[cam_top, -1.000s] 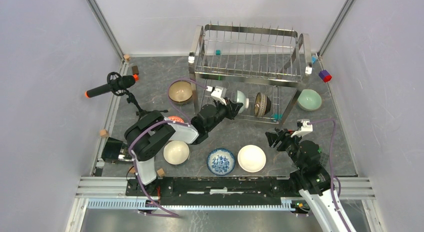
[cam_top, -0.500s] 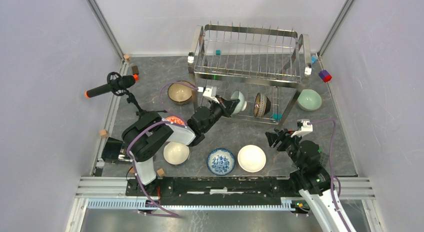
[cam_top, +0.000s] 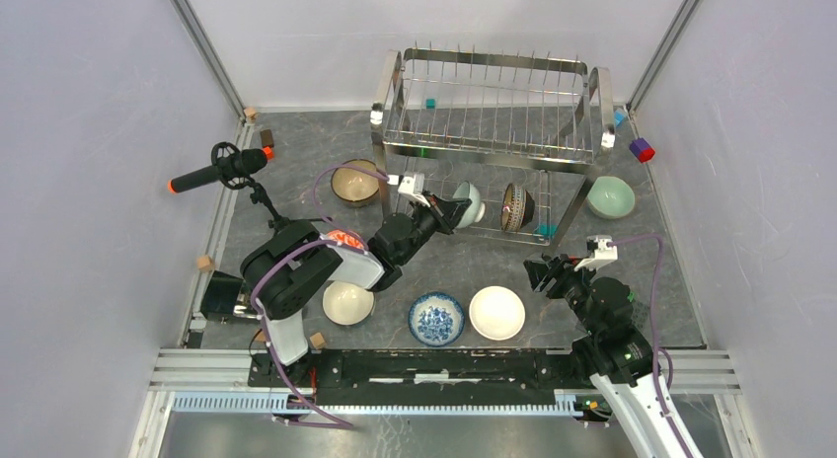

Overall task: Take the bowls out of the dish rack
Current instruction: Adjust the bowl in the dish rack.

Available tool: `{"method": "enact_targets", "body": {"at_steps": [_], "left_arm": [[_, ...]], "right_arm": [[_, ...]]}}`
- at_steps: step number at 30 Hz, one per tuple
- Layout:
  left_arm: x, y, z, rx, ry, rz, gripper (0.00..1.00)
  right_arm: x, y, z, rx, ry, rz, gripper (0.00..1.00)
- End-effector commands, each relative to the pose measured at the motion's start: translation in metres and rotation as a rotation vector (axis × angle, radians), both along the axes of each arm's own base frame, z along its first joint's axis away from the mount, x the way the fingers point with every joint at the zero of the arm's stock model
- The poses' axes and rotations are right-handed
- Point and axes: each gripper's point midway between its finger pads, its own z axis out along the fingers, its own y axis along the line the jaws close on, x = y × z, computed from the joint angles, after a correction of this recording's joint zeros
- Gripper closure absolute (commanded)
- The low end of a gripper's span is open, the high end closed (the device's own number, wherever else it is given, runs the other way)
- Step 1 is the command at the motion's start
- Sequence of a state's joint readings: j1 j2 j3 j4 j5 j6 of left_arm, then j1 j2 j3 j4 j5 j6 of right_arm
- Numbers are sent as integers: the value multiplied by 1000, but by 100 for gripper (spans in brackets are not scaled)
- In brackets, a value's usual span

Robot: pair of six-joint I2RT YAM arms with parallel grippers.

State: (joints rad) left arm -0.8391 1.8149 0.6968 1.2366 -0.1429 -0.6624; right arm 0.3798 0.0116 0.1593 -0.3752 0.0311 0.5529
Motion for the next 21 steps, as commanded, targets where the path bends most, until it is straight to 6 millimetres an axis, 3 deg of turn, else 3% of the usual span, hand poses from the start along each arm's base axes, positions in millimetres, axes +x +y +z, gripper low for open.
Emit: {"method": "enact_targets", "body": {"at_steps": [1,8,16,21], "left_arm": [[-1,8,41,-114,-46,7,98],[1,12,27,53,-36,27,98],[3,3,-15,306,37,-6,98],[1,0,-33,390,61,-23,88]], "right_arm": [[1,1,21,36,-76,1,36],[1,2,21,37,-75,3,36],[1,2,22,37,-78,2,36],[1,2,21,35,-77,3,36]]}}
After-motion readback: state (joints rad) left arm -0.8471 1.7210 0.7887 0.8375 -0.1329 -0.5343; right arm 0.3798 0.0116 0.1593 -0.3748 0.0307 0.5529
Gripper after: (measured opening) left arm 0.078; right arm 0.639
